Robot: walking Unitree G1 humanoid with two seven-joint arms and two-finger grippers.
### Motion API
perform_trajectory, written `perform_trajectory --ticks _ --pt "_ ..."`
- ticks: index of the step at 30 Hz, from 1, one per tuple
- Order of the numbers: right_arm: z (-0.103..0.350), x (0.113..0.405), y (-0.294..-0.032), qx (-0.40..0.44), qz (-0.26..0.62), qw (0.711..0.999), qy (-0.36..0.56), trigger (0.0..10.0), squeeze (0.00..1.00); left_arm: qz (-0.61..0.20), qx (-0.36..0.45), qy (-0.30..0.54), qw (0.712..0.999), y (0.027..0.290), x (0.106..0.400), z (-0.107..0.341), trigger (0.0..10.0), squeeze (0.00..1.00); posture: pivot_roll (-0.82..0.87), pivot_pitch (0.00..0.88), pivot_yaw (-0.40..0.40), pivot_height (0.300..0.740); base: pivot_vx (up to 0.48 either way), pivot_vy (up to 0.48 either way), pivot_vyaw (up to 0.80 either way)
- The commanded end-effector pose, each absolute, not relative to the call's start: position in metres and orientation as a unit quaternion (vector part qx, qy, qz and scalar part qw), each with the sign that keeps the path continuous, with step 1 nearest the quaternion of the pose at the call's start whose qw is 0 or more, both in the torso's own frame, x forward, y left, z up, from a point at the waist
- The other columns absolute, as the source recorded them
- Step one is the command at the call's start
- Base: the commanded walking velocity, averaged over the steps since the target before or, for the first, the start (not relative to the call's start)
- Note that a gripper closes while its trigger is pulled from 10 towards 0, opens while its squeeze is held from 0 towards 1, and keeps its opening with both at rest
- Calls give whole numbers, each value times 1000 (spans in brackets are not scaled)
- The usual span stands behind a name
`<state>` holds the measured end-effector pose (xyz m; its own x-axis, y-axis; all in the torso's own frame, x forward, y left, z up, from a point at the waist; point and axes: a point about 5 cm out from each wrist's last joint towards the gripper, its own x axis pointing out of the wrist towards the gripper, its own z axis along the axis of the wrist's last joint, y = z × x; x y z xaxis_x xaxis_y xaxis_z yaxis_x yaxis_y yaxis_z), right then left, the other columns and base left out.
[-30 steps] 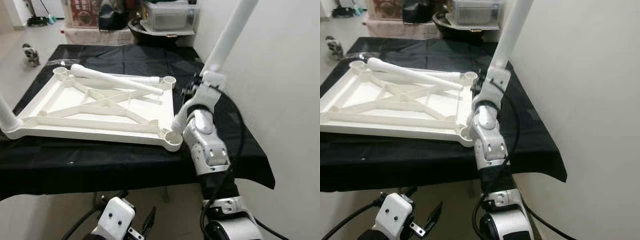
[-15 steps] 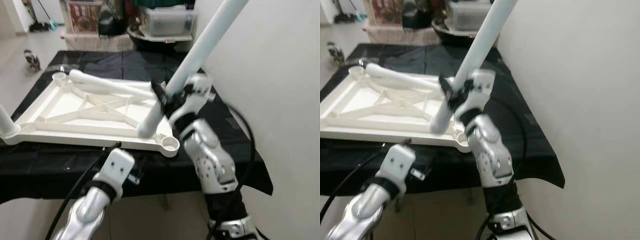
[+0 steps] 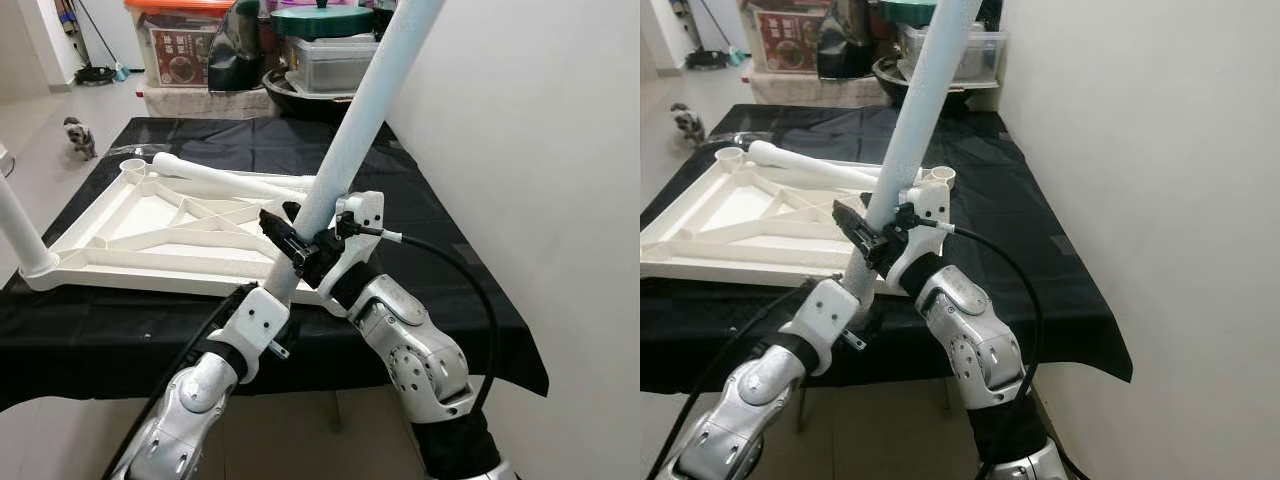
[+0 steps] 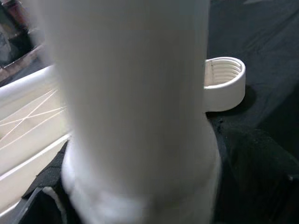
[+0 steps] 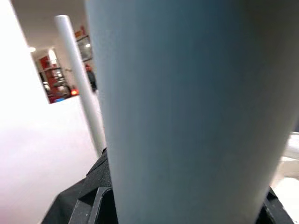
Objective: Building children table
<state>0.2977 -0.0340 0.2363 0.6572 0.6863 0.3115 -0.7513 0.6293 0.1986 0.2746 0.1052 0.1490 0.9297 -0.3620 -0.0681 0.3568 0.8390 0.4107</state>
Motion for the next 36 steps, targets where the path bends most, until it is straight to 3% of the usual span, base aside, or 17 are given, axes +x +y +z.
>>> perform_trajectory --ticks 1,7,8,9,19,20,22,23,24,25,30,31,36 --pt "238 295 -34 158 408 893 -106 10000 0 -196 218 -8 956 101 275 148 10000 0 127 0 -57 740 0 0 0" --pt "236 291 -31 158 419 888 -102 10000 0 -197 214 -10 957 98 278 147 10000 0 122 0 -56 740 0 0 0" --pt "234 288 -29 157 426 886 -98 10000 0 -198 214 -12 957 97 279 147 6784 0 120 0 -55 740 0 0 0" --pt "232 286 -28 155 430 884 -95 10000 0 -200 211 -15 957 96 279 147 0 0 121 0 -58 740 0 0 0" --pt "225 284 -28 134 433 887 -87 10000 0 -208 216 -24 954 94 277 145 0 0 121 0 -59 740 0 0 0" --pt "225 286 -30 130 427 890 -89 10000 298 -209 218 -24 953 94 277 144 0 0 121 0 -60 740 0 0 0" --pt "225 286 -30 130 427 890 -89 10000 298 -209 218 -24 953 94 277 144 0 0 121 0 -60 740 0 0 0" --pt "224 287 -31 127 423 893 -91 10000 1000 -209 220 -24 952 95 277 144 0 0 121 0 -60 740 0 0 0" --pt "224 287 -31 127 423 893 -91 10000 1000 -209 220 -24 952 95 277 144 0 0 121 0 -60 740 0 0 0" --pt "224 291 -34 119 415 897 -96 10000 1000 -213 218 -16 952 95 276 142 10000 0 124 0 -59 740 0 0 0" --pt "227 296 -41 111 416 897 -103 10000 1000 -242 187 -1 952 100 270 141 10000 0 127 0 -55 740 0 0 0" --pt "229 299 -45 111 419 896 -102 10000 0 -270 172 4 947 102 266 141 10000 0 132 0 -52 740 0 0 0" --pt "228 306 -58 98 488 864 -79 10000 0 -383 103 43 917 111 250 141 10000 0 137 0 -42 740 0 0 0"
